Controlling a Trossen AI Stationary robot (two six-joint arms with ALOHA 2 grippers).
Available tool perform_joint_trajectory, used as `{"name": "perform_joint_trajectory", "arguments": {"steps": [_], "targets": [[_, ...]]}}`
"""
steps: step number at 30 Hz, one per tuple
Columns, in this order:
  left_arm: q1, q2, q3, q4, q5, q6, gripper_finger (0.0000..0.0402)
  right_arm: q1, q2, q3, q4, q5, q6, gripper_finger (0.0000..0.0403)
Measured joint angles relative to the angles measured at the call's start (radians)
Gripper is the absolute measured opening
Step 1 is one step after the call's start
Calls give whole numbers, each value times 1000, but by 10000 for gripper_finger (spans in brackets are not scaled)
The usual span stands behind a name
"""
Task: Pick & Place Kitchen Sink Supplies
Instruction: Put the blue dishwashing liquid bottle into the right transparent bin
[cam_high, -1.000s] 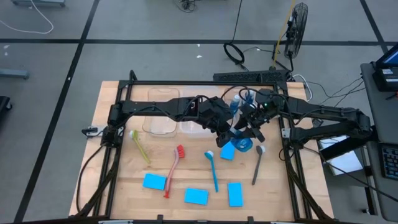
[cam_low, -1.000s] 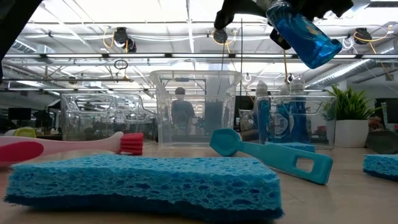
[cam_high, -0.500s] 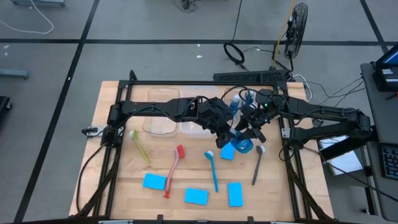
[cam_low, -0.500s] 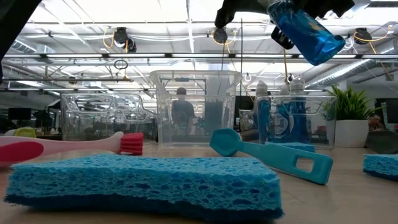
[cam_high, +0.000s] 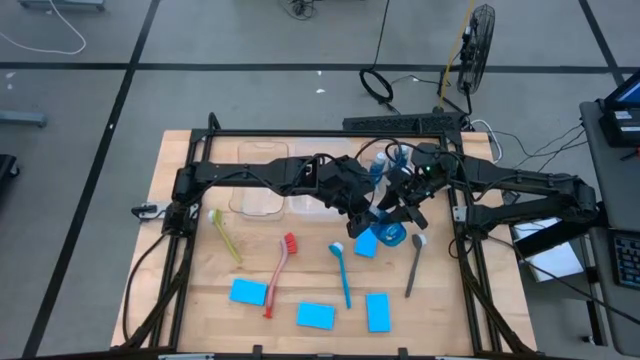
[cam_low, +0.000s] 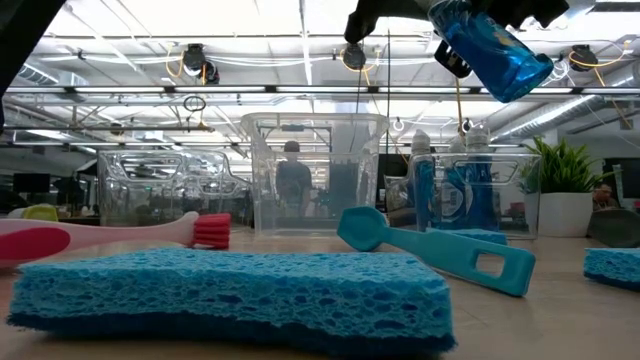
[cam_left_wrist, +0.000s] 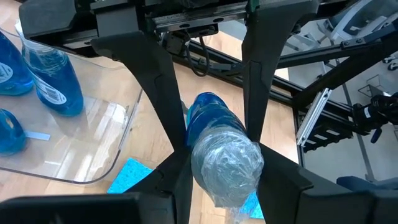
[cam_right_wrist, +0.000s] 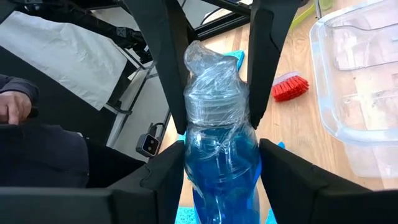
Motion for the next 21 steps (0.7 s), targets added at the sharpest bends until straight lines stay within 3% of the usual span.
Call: {"name": "perform_joint_trajectory", "arguments": {"steps": [21], "targets": [[0, 0, 0, 7, 1, 0, 139, 0, 0, 0, 14, -20, 5, 191]]}}
